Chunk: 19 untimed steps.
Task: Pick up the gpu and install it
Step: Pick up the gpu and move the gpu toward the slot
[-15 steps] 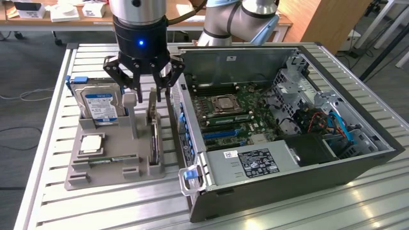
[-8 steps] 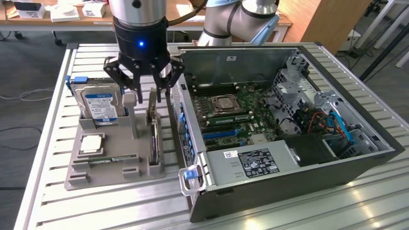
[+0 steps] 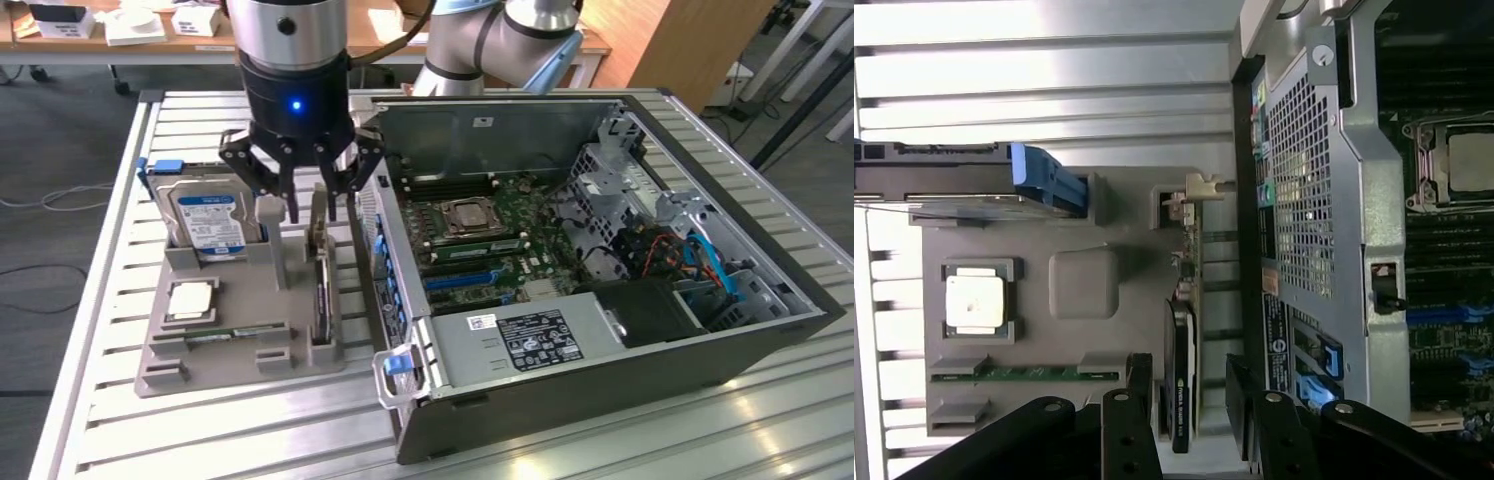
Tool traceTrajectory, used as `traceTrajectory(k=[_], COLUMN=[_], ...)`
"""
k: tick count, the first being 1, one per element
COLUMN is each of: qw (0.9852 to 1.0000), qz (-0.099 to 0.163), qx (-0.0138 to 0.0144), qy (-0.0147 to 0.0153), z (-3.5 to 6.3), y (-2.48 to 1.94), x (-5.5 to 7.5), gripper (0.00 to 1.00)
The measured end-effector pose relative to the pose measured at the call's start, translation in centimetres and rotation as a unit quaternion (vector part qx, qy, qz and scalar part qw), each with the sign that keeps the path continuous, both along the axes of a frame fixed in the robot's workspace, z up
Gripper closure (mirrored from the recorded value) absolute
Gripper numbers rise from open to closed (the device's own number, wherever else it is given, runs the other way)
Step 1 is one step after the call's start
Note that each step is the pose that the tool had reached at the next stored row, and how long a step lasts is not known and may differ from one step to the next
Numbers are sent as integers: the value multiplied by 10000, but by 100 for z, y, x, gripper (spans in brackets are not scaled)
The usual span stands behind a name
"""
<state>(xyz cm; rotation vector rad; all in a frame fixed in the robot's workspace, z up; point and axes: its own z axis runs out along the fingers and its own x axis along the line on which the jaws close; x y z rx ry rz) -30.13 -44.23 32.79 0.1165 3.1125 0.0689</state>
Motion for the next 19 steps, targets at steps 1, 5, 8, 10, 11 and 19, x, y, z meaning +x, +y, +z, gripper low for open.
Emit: traceTrajectory(k=[1,5,8,10,11,19], qw=[10000,10000,10000,10000,10000,10000], qz=[0,0,0,0,0,0], qx=[0,0,-1,0,2,0], qy=[0,1,1,0,-2,0], z=[-18,-70,-70,-75,-83,-188], y=[0,0,0,0,0,0], x=[0,0,0,0,0,0], gripper=[57,57,57,57,57,57])
